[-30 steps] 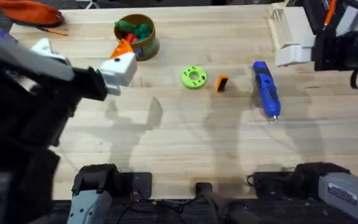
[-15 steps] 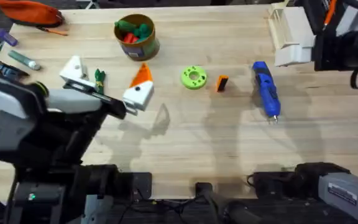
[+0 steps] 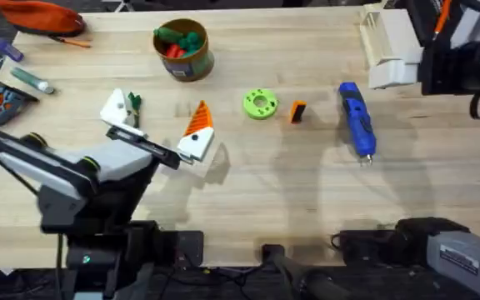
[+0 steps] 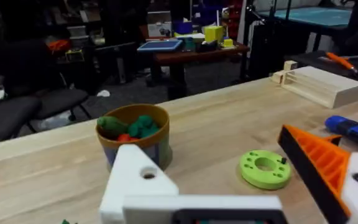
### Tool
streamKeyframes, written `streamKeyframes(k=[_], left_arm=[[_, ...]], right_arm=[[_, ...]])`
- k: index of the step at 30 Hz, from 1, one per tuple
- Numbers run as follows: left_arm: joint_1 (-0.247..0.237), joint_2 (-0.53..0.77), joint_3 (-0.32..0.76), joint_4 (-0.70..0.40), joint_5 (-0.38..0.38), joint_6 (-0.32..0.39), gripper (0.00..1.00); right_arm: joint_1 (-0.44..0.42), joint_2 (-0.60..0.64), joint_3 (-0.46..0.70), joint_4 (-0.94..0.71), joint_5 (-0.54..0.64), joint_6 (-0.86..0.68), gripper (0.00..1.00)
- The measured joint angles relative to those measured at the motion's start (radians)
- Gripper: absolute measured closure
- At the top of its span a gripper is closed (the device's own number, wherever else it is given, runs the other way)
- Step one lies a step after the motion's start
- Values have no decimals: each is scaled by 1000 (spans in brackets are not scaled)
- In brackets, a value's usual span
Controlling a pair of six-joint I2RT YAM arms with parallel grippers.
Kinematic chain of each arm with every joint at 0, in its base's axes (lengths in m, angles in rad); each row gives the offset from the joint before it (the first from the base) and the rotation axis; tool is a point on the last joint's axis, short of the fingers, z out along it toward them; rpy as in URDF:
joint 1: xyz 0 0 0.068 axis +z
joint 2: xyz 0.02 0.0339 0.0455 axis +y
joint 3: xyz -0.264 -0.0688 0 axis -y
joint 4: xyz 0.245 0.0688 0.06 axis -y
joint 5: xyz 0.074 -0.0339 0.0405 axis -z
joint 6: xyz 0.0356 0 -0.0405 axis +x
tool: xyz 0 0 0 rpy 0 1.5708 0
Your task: Pick up the gripper from the table and insert it into the empty holder that is missing its gripper. Then pick up a screw, insert it into the mounting hole, and use the screwdriver to tighten it. Finally, clean up the table by picking up the vegetable and placing it into the bucket.
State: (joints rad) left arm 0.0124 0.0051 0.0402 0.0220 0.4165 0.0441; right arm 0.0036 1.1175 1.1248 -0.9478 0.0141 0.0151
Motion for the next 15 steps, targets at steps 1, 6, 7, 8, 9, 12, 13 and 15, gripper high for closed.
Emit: streamKeyframes(k=[1,6,7,8,9,12,13,15], left_arm=[[0,0,-15,8,8,0,14],[-3,0,-34,56,39,0,13],[-3,0,-34,73,48,0,13],[-3,0,-34,87,60,0,14],[-3,0,-34,104,74,0,13],[-3,0,-34,134,137,0,14],[-3,0,-34,133,163,0,15],[-3,0,-34,133,229,0,13]], right_arm=[[0,0,0,0,0,0,28],[0,0,0,0,0,0,29],[0,0,0,0,0,0,28],[0,0,0,0,0,0,28],[0,0,0,0,0,0,28],[0,0,0,0,0,0,28],[0,0,0,0,0,0,28],[0,0,0,0,0,0,28]])
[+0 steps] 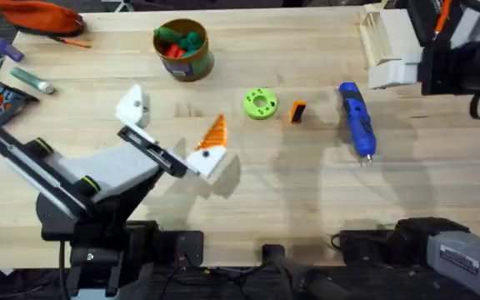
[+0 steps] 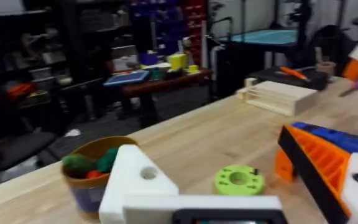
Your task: Pick up the gripper from the table and insert it into the empty holder that is missing its gripper. Then pick up a screw, insert it into the mounting hole, and use the screwdriver to tighten it. Finally, clean up the table by picking up the vegetable and placing it into the bucket.
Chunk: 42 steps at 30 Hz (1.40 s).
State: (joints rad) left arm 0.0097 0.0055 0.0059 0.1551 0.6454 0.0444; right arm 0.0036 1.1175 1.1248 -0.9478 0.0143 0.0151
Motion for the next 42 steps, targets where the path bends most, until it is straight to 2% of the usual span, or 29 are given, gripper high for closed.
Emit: streamKeyframes(k=[8,10,13,21,33,42], left_arm=[[0,0,0,-13,349,-1,15],[0,0,0,-42,419,-2,14],[0,0,0,-91,484,-4,13],[0,0,0,-206,545,-24,13],[0,0,0,-268,525,-58,14],[0,0,1,-277,534,35,13]], right_arm=[[0,0,0,0,0,0,28],[0,0,0,0,0,0,28],[0,0,0,0,0,0,28],[0,0,0,0,0,0,28],[0,0,0,0,0,0,28],[0,0,0,0,0,0,28]])
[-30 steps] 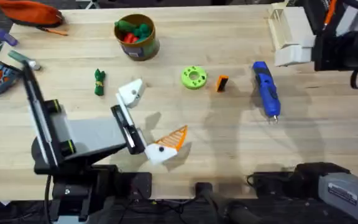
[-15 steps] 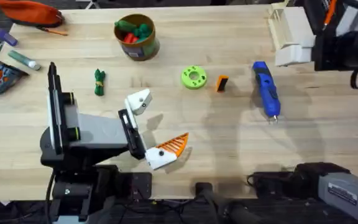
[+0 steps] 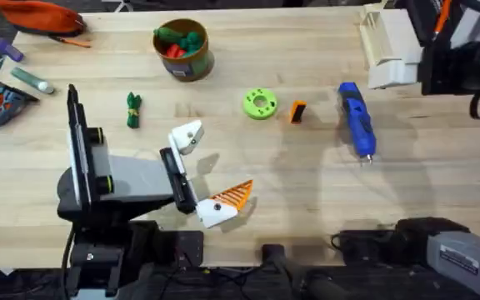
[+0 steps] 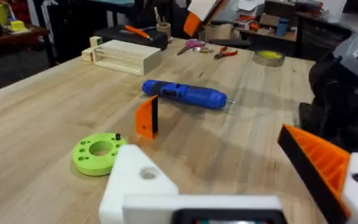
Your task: Pick up the gripper from the table and insert it into the empty holder that is missing its gripper. Then pick up a screw, insert it into the mounting hole, and use the screwdriver to tighten it. Finally, clean up the table by picking up the vegetable and placing it into the bucket.
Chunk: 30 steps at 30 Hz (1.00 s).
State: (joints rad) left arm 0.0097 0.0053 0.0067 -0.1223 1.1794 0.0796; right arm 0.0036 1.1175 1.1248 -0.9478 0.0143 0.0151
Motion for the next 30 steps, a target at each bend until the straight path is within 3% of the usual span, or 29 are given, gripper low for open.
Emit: streamKeyframes(k=[14,30], left_arm=[[0,0,0,-2,6,44,13],[0,0,0,-1,6,22,16]], right_arm=[[0,0,0,0,0,0,28],[0,0,0,0,0,0,28]])
